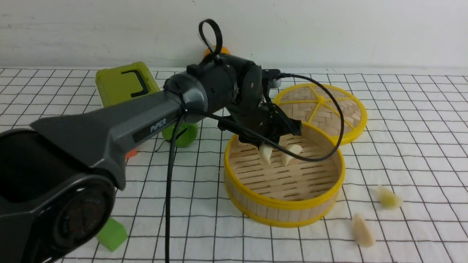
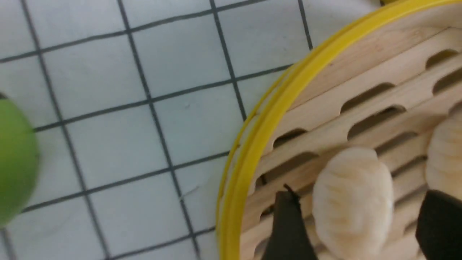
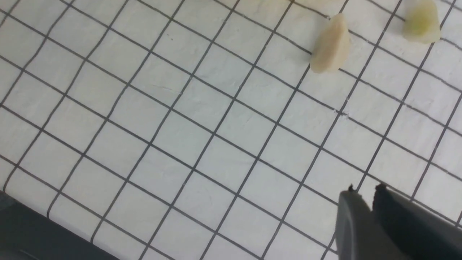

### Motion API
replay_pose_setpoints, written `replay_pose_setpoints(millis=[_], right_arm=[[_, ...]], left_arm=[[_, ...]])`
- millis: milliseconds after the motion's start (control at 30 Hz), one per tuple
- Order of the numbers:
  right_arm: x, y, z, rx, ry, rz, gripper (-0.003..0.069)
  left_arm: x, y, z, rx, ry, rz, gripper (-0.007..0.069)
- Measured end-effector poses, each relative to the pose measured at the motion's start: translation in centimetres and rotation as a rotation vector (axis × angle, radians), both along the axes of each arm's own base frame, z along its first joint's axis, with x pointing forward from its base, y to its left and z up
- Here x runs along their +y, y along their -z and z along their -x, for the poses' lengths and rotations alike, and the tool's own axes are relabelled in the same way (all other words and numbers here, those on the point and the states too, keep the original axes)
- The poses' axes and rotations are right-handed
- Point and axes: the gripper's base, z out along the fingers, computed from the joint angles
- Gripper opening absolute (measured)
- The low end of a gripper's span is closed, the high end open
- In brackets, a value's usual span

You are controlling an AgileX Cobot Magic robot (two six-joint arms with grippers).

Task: Put the dumplings into the steamer on the table with the white tablecloth.
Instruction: 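Place the dumpling into the bamboo steamer basket with the left gripper, then reach for and grasp a dumpling lying on the table beside the steamer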

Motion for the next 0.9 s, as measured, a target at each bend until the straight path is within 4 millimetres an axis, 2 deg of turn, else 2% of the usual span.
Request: replay_pose_setpoints(millis=[33,133,200,233,300,400,467,500,533,567,633,733,867,900], right_arm=[[0.2,0.2,-0.5,0.009,0.003,0.003,0.0083],[1.3,1.4,-2.7,0.039,0.009,0.016,0.0087],[2.0,2.6,-4.8,0.08,0.029,0.03,0.0095],[2.2,3.1,-6.0,0.101,0.048,0.033,0.0099],[2.1,3.9,-8.2,0.127,0.102,0.024,0.0112],[1.4,5.1,-10.8,0.144,0.182,0.007,0.015],[1.1,6.4,-12.2,0.164,0.214,0.012,0.0196],[1.1,7.1,-12.9,0.177,0.226,0.014,0.0236],[1.2,7.9,-13.5,0.185,0.23,0.016,0.0291],[1.3,8.3,-13.8,0.188,0.231,0.018,0.0316],[1.5,9.3,-14.5,0.195,0.234,0.023,0.0384],[1.7,10.6,-15.5,0.199,0.238,0.028,0.0468],[2.1,12.6,-16.5,0.208,0.232,0.044,0.054],[2.2,13.1,-16.7,0.211,0.23,0.048,0.0549]], left_arm=[[0.3,-1.3,0.4,-0.006,0.019,-0.018,0.0472],[2.2,-7.3,2.9,-0.039,0.078,-0.06,0.0456],[3.9,-11.4,5.3,-0.06,0.095,-0.066,0.0408],[4.8,-13.3,6.6,-0.081,0.1,-0.06,0.0358],[6.3,-14.7,8.7,-0.079,0.103,-0.064,0.0272],[8.3,-15.3,11.7,-0.059,0.109,-0.061,0.0154],[9.3,-14.5,13.6,-0.031,0.116,-0.056,0.009],[10.2,-14.5,15.1,-0.033,0.12,-0.035,0.0054],[11.1,-14.0,16.7,-0.027,0.126,-0.014,0.0008],[11.7,-13.2,17.9,-0.009,0.128,-0.005,-0.0013],[12.8,-12.7,20.0,-0.02,0.132,0.038,-0.0013],[14.4,-10.7,22.8,-0.016,0.131,0.075,-0.0013],[16.7,-8.1,26.2,-0.035,0.127,0.11,-0.0013],[17.0,-8.0,26.8,-0.047,0.127,0.119,-0.0013]])
